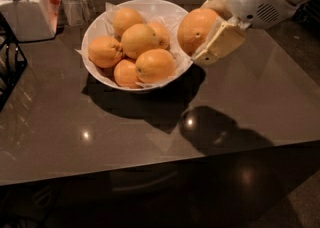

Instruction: Pick orange from white bowl

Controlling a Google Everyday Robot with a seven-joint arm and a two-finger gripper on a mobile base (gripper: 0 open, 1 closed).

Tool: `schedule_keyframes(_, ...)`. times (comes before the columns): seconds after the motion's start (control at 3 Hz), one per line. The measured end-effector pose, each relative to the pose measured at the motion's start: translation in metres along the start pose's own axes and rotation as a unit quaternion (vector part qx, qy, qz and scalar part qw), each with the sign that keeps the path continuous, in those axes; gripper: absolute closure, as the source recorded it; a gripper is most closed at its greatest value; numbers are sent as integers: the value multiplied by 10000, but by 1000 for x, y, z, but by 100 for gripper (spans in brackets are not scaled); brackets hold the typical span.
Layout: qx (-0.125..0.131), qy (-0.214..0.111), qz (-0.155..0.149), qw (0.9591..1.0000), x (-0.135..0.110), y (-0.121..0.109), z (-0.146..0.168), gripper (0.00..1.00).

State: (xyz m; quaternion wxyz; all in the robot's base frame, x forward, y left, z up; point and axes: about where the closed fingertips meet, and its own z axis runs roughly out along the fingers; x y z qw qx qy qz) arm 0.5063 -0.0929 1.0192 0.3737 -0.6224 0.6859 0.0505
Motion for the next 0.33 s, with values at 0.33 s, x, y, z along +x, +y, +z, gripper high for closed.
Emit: schedule_keyframes(0.33, -2, -4, 0, 10000, 0, 0, 0, 100)
